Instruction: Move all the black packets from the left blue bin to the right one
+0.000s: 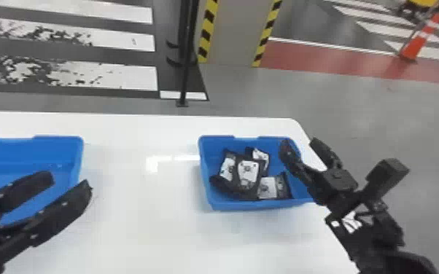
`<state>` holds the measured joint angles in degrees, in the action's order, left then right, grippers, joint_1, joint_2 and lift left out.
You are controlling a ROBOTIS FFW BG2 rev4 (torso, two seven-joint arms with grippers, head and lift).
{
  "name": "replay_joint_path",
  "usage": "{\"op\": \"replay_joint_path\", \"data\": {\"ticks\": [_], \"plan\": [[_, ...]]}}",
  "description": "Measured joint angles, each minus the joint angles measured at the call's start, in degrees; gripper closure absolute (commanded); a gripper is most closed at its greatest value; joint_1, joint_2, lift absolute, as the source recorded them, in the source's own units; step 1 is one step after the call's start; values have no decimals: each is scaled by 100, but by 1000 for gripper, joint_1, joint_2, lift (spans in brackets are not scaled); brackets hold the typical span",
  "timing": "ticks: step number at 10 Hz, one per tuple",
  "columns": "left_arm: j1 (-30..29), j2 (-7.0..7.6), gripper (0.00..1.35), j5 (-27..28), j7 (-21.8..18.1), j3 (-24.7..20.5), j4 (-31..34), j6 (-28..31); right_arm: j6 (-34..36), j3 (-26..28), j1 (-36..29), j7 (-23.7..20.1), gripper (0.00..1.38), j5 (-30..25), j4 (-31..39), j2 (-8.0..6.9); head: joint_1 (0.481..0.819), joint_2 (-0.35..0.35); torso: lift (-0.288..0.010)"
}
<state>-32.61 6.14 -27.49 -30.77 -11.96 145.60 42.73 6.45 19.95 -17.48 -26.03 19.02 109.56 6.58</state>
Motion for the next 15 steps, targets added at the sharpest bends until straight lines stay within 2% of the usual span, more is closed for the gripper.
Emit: {"op": "replay_joint_path", "data": {"ticks": [3, 5, 6, 7, 9, 11, 15], "plan": [[-636, -202, 400, 499, 76, -402, 28, -1093, -597, -18, -1296, 46, 157, -597, 874, -442, 695, -188, -140], [-1071, -426, 400, 1223, 142, -810, -158, -2148, -885, -71, -2047, 46, 157, -811, 1360, -617, 695, -104, -140], [-1247, -543, 400, 1408, 141, -979, -378, -2723, -960, -76, -2440, 46, 157, -854, 1624, -648, 695, -53, -140], [-1369, -593, 400, 1487, 135, -1038, -597, -3105, -979, -76, -2774, 46, 157, -864, 1818, -656, 695, -22, -140], [-1439, -566, 400, 1488, 141, -903, -979, -3570, -983, -76, -3176, 37, 157, -883, 2133, -658, 695, -14, -140], [-1427, -603, 400, 1565, 150, -944, -1063, -3730, -983, -114, -3268, 37, 157, -918, 2262, -658, 695, 1, -140], [-1381, -605, 400, 1618, 151, -948, -1045, -3489, -983, -157, -3139, 29, 159, -953, 2218, -658, 695, 12, -140]]}}
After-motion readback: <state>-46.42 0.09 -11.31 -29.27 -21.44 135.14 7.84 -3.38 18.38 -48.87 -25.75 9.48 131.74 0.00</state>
